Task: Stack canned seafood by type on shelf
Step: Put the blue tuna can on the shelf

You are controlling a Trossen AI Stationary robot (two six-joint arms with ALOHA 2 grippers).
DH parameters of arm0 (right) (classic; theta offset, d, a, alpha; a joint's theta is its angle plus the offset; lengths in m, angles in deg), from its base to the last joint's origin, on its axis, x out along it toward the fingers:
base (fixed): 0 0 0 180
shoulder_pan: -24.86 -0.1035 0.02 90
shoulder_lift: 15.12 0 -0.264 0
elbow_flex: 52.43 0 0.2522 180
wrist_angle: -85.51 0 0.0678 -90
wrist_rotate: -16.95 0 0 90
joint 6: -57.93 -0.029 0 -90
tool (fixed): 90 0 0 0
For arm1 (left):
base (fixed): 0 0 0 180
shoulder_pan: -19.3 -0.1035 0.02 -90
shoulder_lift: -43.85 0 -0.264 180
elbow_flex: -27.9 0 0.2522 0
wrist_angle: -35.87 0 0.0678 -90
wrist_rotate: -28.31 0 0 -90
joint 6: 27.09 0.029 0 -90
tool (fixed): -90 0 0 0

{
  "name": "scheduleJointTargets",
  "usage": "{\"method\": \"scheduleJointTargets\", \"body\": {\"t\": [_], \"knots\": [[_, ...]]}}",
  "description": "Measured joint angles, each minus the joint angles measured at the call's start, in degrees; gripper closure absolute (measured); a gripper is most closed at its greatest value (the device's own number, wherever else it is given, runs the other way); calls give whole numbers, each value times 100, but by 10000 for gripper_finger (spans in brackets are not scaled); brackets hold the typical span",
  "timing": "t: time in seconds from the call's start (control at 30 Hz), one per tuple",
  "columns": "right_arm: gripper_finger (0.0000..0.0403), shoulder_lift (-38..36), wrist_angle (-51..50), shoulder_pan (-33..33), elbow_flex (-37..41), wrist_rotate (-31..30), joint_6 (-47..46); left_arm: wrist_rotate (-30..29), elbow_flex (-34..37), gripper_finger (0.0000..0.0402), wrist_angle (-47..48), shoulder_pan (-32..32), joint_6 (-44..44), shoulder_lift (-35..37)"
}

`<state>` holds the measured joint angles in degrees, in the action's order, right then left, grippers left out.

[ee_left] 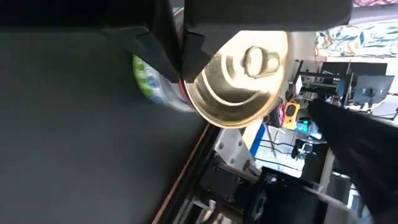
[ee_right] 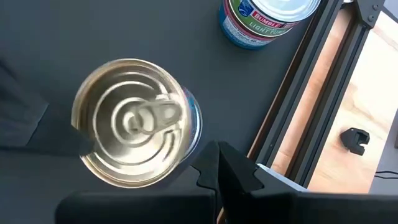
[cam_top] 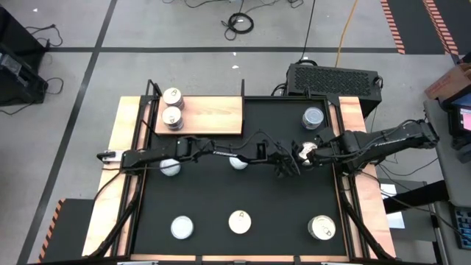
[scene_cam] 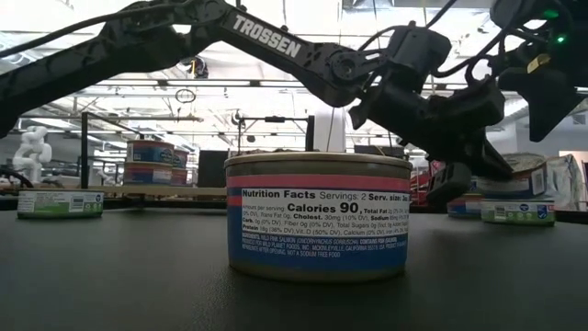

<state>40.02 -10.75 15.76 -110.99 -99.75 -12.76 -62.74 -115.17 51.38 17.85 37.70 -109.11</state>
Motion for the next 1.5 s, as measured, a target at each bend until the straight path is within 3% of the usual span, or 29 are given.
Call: {"method": "scheduleJointTargets", "body": {"t": [0.2,0.5,0.77,1.5], "knots": [[403,-41,-13,0,-122,11,141,-231,23,399,160,82,44,146],[403,-189,-38,0,-919,-98,596,-426,22,400,893,124,-11,513],[403,-292,-12,-7,-1374,-501,1106,-559,22,401,1822,150,-998,1072],[403,-542,134,-5,-1379,-778,1611,-548,193,402,4518,-236,-2521,2637]]}}
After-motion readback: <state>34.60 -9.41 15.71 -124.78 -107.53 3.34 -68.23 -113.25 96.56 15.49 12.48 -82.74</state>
